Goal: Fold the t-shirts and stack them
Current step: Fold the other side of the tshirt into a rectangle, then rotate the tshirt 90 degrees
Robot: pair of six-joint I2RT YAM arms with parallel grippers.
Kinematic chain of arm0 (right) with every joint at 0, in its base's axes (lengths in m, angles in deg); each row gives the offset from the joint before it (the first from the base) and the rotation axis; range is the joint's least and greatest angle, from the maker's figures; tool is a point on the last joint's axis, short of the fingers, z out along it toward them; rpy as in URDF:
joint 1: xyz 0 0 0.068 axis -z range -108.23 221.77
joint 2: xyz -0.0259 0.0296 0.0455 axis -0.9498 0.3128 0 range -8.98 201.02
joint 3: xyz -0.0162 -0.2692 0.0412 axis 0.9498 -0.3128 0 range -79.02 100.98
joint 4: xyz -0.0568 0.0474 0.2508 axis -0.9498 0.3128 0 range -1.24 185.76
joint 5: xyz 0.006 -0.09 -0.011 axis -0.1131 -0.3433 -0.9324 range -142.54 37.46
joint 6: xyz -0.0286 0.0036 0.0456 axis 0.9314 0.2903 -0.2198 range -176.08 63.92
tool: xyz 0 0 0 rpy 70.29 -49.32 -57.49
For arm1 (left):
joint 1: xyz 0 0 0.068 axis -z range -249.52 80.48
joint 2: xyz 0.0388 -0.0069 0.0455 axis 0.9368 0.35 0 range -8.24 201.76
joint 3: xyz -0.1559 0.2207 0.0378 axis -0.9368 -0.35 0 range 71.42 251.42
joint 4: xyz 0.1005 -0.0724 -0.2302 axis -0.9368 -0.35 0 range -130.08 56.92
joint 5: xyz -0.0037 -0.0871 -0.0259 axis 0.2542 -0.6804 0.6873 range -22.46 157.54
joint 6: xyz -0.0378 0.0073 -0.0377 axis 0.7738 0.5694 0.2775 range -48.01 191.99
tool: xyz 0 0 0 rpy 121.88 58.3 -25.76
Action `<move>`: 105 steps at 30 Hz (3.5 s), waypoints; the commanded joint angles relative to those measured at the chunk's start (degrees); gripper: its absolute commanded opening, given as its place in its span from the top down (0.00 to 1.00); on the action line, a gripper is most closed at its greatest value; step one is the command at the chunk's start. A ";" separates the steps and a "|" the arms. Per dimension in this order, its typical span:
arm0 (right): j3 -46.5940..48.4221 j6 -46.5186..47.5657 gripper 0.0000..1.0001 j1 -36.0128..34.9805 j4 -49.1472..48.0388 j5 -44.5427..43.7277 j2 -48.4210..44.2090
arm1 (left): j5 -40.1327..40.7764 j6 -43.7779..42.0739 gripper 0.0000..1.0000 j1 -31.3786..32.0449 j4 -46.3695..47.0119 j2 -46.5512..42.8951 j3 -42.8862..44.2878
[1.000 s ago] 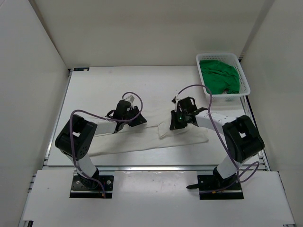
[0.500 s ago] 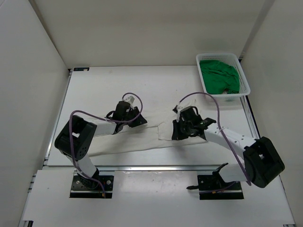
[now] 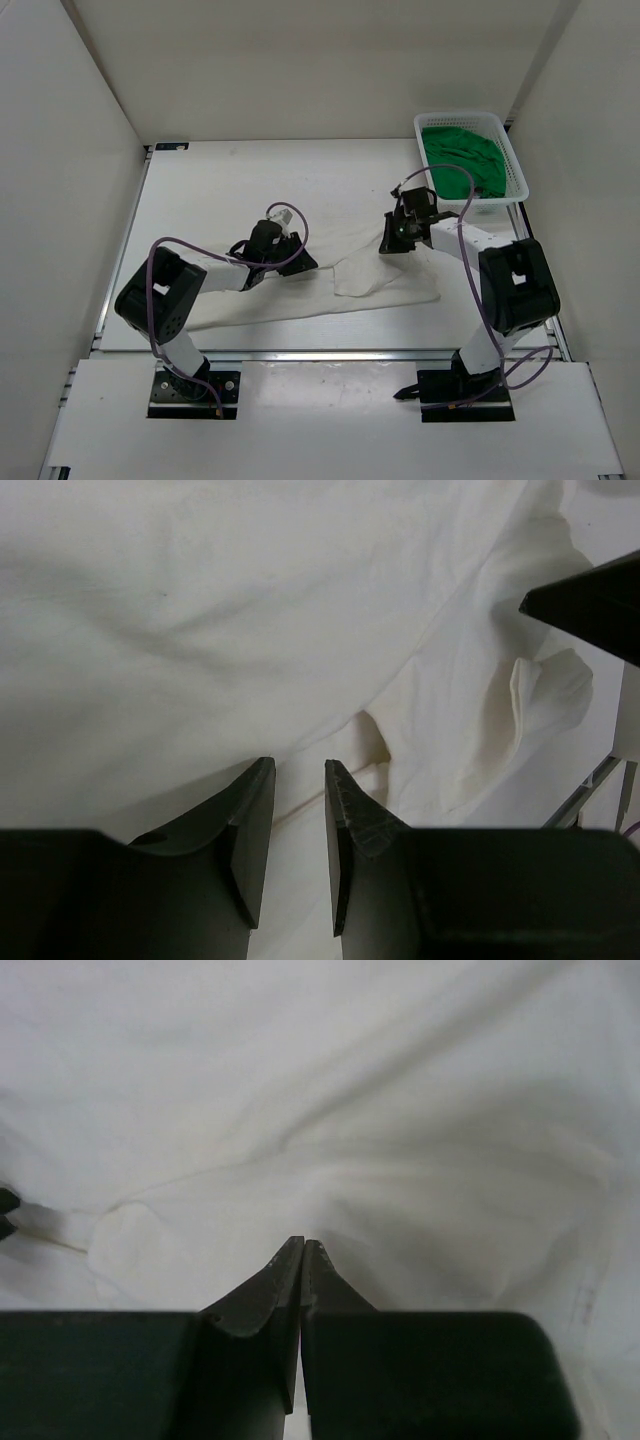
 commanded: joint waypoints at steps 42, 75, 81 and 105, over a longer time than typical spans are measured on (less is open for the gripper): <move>-9.10 -8.45 1.00 13.71 -14.17 5.14 -1.96 | -3.53 0.74 0.62 -3.90 2.43 -5.79 -3.23; -34.25 -13.90 1.00 1.86 -10.14 -2.07 -31.12 | -4.33 0.92 0.61 -6.63 2.34 -13.87 -10.52; -24.06 -14.52 0.90 -6.05 -5.13 -7.94 -34.12 | -1.97 -1.89 0.59 -5.42 -5.73 -23.78 -8.52; 101.96 -0.46 0.99 -9.13 33.29 2.57 58.56 | 0.33 -7.78 0.55 -9.09 -25.24 -42.87 -9.74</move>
